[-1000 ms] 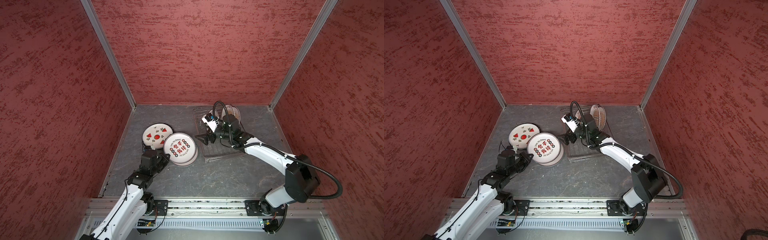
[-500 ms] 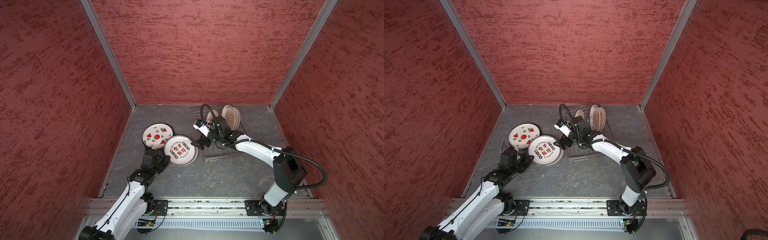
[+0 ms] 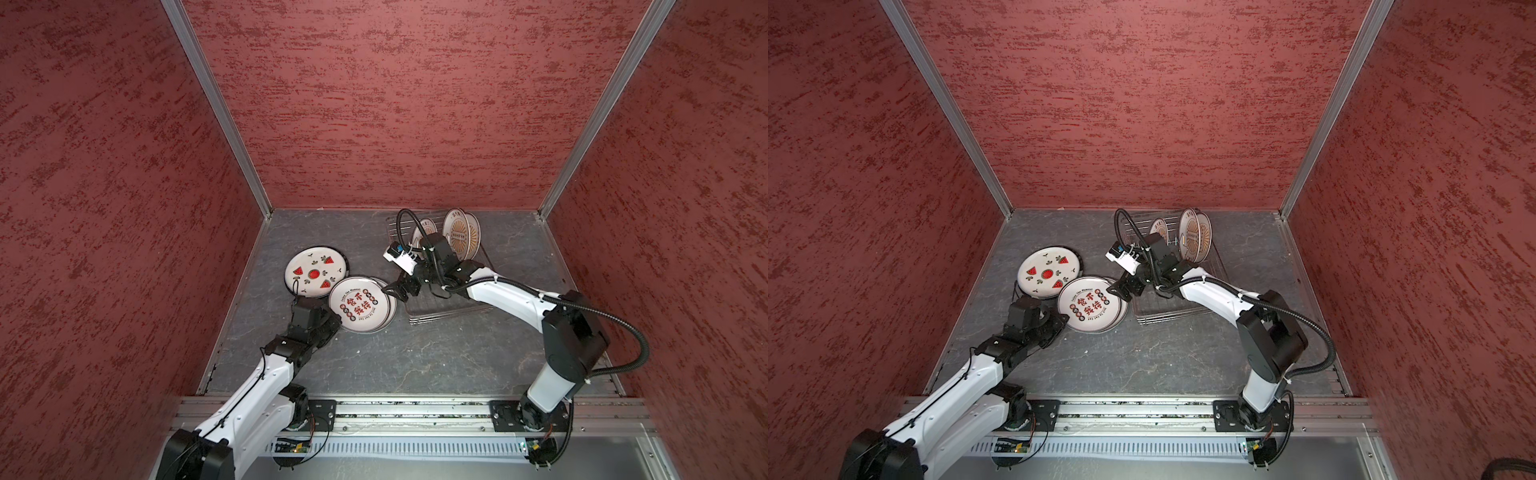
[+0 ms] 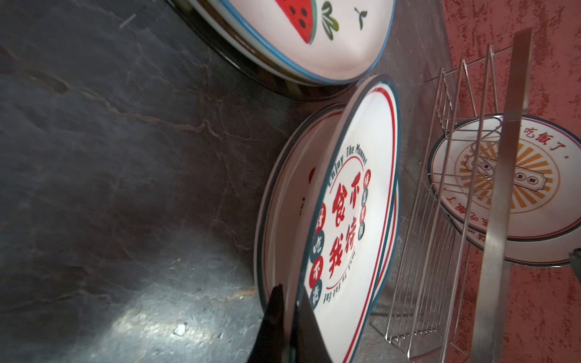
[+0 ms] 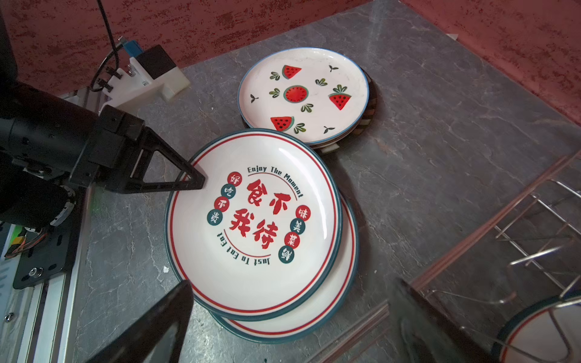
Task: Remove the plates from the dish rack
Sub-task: 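Open the left gripper to release the plate while the right moves to the rack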
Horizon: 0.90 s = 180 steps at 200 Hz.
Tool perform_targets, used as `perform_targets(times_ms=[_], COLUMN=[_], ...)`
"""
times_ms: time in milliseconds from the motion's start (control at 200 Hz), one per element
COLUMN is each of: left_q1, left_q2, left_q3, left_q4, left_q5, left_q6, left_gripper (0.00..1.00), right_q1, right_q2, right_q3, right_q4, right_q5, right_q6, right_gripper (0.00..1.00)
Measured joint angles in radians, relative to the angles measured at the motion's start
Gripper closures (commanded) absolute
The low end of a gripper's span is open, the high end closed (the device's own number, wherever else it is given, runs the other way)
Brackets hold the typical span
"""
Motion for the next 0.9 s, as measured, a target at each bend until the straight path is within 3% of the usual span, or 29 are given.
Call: perform_targets(times_ms=[90,215,566,902], left_q1=[-0.011,-0.021,-0.067,-0.125], left_q2=[0.022,0.031,0.047,0.022], left_q3=[0.001,0.002,0.011,0.051], left_q4=[0.018,0.030,0.029,-0.027], left_q5=[-0.002,-0.011,-0.079,-0.192], left_q6=[-0.004,-0.009,-0.016,-0.006], left_gripper=[0.98,0.85,0.66,0.60], right_q1=[0.000,0.000,0.000,0.000], right_q2=[0.001,0.006,0.021,0.021], right_q3=[0.000,0.000,0.000,0.000], right_q4=[0.000,0.000,-0.002,0.001], right_q5=[0.000,0.002,0.005,0.008], right_q6=[-0.003,-0.008,-0.010,-0.010], right_gripper=[0.03,0.03,0.03,0.03])
